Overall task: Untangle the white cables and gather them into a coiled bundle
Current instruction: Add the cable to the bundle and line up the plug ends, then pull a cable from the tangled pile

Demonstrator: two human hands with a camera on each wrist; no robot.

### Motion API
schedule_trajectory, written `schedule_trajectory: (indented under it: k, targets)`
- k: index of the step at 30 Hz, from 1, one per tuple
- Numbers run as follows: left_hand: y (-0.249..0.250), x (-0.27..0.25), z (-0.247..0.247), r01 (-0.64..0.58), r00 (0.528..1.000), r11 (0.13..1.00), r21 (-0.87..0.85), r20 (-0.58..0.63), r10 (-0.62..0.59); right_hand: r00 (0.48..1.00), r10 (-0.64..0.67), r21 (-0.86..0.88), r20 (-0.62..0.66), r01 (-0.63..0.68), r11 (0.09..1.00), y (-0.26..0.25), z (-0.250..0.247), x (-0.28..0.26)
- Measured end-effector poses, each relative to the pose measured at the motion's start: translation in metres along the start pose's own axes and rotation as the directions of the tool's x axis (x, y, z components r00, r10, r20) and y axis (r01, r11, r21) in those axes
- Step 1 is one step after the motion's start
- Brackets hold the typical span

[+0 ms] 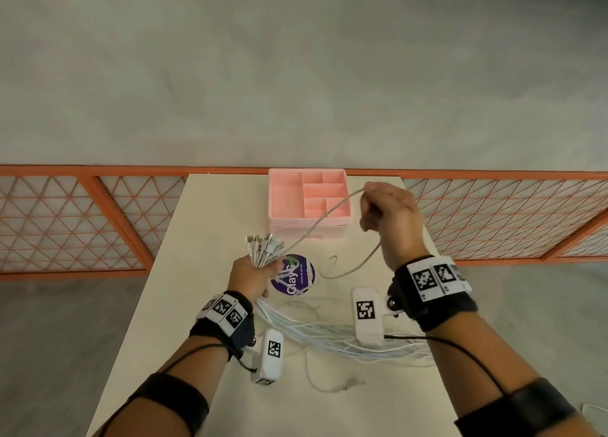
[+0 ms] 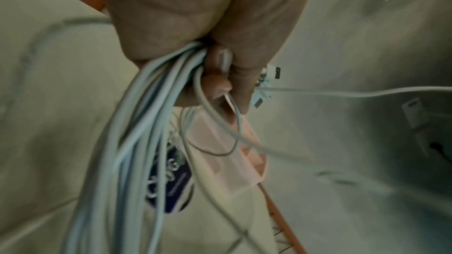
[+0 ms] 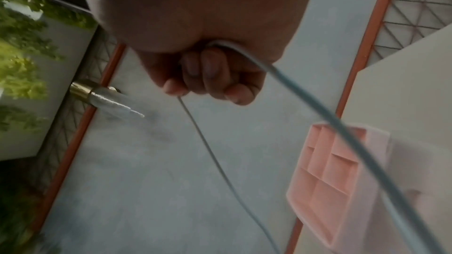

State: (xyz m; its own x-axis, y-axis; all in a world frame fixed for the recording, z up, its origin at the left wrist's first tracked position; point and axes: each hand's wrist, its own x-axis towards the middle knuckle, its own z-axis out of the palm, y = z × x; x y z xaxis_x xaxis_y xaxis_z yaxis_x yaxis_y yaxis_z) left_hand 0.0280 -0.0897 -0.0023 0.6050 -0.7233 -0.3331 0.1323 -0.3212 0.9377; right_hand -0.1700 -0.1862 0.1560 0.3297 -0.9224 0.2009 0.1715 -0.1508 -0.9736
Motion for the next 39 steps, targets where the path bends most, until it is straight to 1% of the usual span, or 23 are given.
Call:
schedule_trajectory:
  k: [3,5,8,9,11,12,13,15,16,17,18,20,21,22,24,25,27,28,30,32,34,36,39]
  targets:
    - [-0.016,-0.004,-0.003,0.067,0.997,0.998,0.019,-0.027,-0.067,0.980,-0.042,0.217,-0.193,0.084,0.972,-0.014,-0.019,0.014]
    - [-0.021,-0.005,-0.004,0.086,0.995,0.996,0.018,-0.051,-0.085,0.949,-0.063,0.274,-0.309,0.152,0.950,-0.018,-0.029,0.023]
    - [-0.019,-0.002,-0.004,0.066,0.996,0.997,-0.044,-0.064,-0.069,0.905,-0.067,0.126,-0.419,0.131,0.983,-0.008,-0.042,0.027]
    - [-0.017,-0.001,-0.004,0.056,0.995,0.995,-0.082,-0.073,-0.062,0.899,-0.050,0.033,-0.436,0.071,0.997,-0.002,-0.047,0.026]
    - [-0.010,-0.003,-0.004,0.034,0.996,0.986,-0.162,-0.074,-0.047,0.906,0.047,-0.178,-0.421,-0.133,0.975,0.018,-0.056,0.026]
    - [-0.007,-0.004,-0.004,0.022,0.998,0.983,-0.180,-0.059,-0.033,0.913,0.120,-0.297,-0.390,-0.248,0.922,0.028,-0.061,0.025]
    - [-0.005,-0.006,-0.003,0.006,0.999,0.983,-0.183,-0.034,-0.012,0.916,0.198,-0.434,-0.350,-0.346,0.832,0.037,-0.064,0.024]
    - [-0.001,-0.012,0.000,-0.026,0.999,0.986,-0.162,0.020,0.030,0.904,0.324,-0.715,-0.279,-0.421,0.558,0.049,-0.061,0.017]
    - [0.001,-0.016,0.001,-0.038,0.998,0.988,-0.148,0.040,0.045,0.901,0.353,-0.817,-0.251,-0.393,0.422,0.053,-0.055,0.013]
    - [0.003,-0.019,0.003,-0.047,0.997,0.989,-0.137,0.058,0.056,0.908,0.360,-0.880,-0.215,-0.340,0.332,0.056,-0.045,0.006]
    - [0.005,-0.022,0.005,-0.055,0.995,0.990,-0.132,0.078,0.066,0.927,0.333,-0.918,-0.173,-0.274,0.287,0.059,-0.036,0.000]
    - [0.008,-0.028,0.010,-0.064,0.990,0.990,-0.130,0.117,0.079,0.985,0.173,-0.956,-0.028,-0.077,0.284,0.062,-0.018,-0.010]
    - [0.010,-0.030,0.011,-0.070,0.988,0.990,-0.125,0.131,0.086,0.991,0.096,-0.954,0.092,0.060,0.293,0.063,-0.010,-0.013]
    - [0.011,-0.031,0.013,-0.078,0.985,0.990,-0.113,0.142,0.094,0.975,0.072,-0.937,0.212,0.182,0.299,0.066,-0.004,-0.015]
    - [0.015,-0.034,0.015,-0.084,0.983,0.993,-0.081,0.159,0.096,0.910,0.147,-0.896,0.388,0.335,0.291,0.072,0.008,-0.017]
    - [0.017,-0.035,0.016,-0.085,0.982,0.993,-0.076,0.163,0.096,0.878,0.201,-0.886,0.433,0.375,0.271,0.076,0.013,-0.018]
    - [0.019,-0.035,0.017,-0.088,0.982,0.992,-0.095,0.156,0.102,0.851,0.293,-0.899,0.435,0.390,0.201,0.075,0.022,-0.020]
    - [0.019,-0.035,0.016,-0.088,0.984,0.990,-0.107,0.147,0.103,0.849,0.333,-0.910,0.411,0.362,0.201,0.074,0.026,-0.021]
    - [0.017,-0.033,0.013,-0.085,0.986,0.988,-0.125,0.132,0.101,0.842,0.365,-0.909,0.398,0.308,0.281,0.075,0.028,-0.021]
    - [0.011,-0.029,0.010,-0.073,0.989,0.989,-0.125,0.121,0.088,0.826,0.353,-0.884,0.439,0.326,0.334,0.069,0.029,-0.021]
    - [0.002,-0.025,0.006,-0.043,0.995,0.994,-0.103,0.081,0.052,0.817,0.312,-0.840,0.485,0.337,0.425,0.057,0.030,-0.019]
    - [-0.011,-0.020,0.001,-0.009,0.999,0.997,-0.078,0.036,0.012,0.852,0.225,-0.762,0.473,0.267,0.589,0.036,0.032,-0.014]
    - [-0.023,-0.017,-0.003,0.042,0.999,0.997,-0.071,0.009,-0.041,0.950,0.020,-0.470,0.312,0.136,0.872,0.001,0.034,0.000]
